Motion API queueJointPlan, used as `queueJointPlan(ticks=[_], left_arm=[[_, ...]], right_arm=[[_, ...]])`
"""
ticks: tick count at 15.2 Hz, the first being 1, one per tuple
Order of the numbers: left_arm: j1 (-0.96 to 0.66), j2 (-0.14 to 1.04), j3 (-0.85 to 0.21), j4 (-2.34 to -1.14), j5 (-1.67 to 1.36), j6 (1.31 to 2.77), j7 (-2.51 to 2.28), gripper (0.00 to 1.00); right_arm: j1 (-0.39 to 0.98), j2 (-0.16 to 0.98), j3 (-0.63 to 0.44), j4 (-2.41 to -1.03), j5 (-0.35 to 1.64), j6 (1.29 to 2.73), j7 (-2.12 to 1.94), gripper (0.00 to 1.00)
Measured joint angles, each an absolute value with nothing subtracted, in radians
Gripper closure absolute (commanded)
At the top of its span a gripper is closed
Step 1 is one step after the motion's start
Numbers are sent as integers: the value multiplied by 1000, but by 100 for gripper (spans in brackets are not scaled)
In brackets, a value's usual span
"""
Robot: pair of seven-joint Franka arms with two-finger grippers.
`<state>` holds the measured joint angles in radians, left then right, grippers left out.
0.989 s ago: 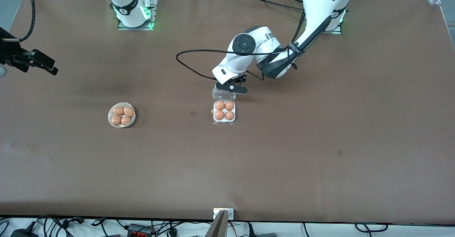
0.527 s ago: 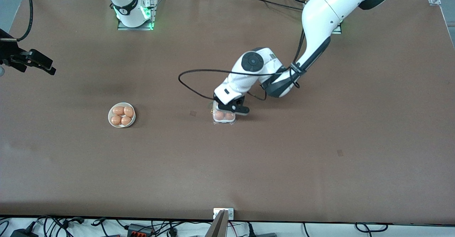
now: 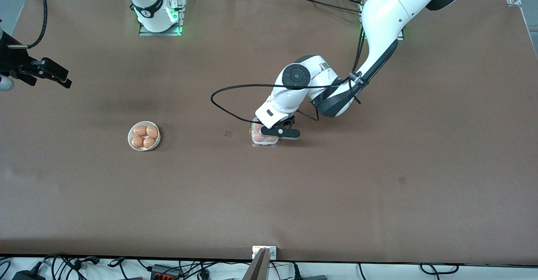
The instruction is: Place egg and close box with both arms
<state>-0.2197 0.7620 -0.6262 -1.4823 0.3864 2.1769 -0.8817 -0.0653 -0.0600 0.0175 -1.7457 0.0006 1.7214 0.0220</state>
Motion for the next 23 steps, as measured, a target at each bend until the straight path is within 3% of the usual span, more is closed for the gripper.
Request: queueJointPlan(ticks=[7, 10, 11, 12, 13, 17, 23], left_arm=[[-74, 590, -627, -1455, 388, 1793, -534, 99], [-9, 566, -627, -1366, 388, 1618, -375, 97], [9, 564, -627, -1323, 388, 1555, -328, 83], [27, 562, -627, -1283, 388, 1499, -284, 50], [45, 559, -627, -1247, 388, 1449, -247, 1], [123, 513, -634, -1167, 368, 1358, -188, 0], [235, 433, -635, -1141, 287, 1350, -188, 0]], right_arm=[[-66, -60, 21, -1746, 1, 1710, 20, 0], [-66, -61, 28, -1746, -11, 1702, 11, 0], [-66, -61, 29, -1746, -11, 1702, 7, 0], [-66, -61, 30, -1746, -11, 1701, 6, 0], [-66, -62, 30, -1746, -11, 1701, 5, 0], [-66, -62, 30, -1746, -11, 1701, 5, 0], [-67, -63, 30, -1745, -11, 1702, 5, 0]])
